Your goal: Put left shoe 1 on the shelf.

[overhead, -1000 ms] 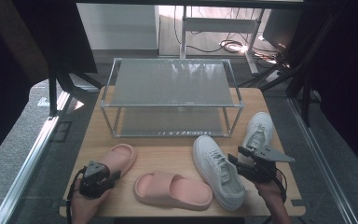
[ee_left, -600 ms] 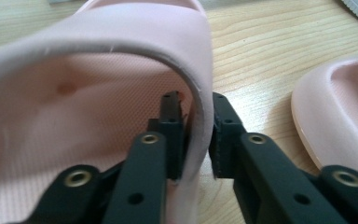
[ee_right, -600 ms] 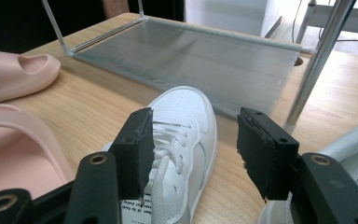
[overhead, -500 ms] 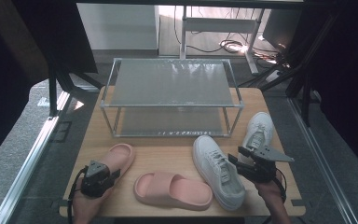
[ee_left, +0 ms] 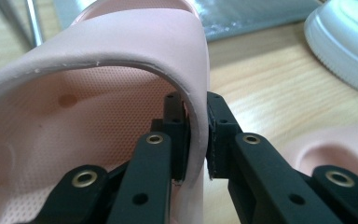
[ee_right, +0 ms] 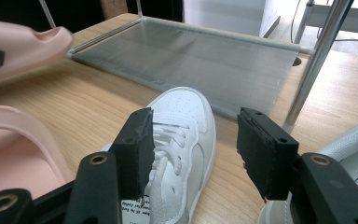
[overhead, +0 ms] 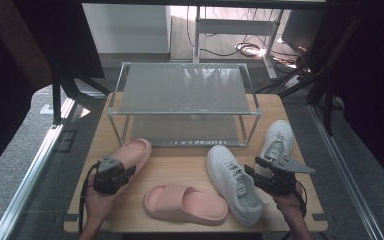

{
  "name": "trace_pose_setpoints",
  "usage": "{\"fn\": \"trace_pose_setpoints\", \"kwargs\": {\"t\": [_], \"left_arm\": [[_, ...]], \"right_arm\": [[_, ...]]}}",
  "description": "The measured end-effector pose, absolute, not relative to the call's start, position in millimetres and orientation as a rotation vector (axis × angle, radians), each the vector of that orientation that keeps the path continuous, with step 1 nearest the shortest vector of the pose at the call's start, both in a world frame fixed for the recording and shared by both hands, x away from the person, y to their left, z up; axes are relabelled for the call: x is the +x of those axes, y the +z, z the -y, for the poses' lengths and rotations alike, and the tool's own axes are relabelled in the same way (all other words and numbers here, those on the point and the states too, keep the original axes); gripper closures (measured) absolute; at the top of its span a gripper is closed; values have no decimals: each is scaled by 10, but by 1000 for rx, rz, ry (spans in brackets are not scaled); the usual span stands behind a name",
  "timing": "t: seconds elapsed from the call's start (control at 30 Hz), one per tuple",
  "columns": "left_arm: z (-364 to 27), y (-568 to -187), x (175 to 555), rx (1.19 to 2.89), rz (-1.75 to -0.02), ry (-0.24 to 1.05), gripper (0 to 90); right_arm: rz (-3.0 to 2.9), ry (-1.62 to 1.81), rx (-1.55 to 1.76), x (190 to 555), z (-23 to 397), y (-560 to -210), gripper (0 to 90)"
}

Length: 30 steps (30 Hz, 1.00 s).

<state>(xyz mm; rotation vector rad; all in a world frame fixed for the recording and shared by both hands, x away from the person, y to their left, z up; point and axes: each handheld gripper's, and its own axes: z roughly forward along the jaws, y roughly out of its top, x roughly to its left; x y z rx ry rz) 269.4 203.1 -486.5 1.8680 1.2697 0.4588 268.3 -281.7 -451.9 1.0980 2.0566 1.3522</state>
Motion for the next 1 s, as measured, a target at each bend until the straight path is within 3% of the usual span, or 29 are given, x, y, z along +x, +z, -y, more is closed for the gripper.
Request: {"fn": "trace_pose_setpoints", "kwargs": {"t": [1.0], "left_arm": [[-1451,-4848,3593,1905,-1223,494,814]], "right_arm": [[-2051,1352,1101,2690,2847,-4520,461]]}}
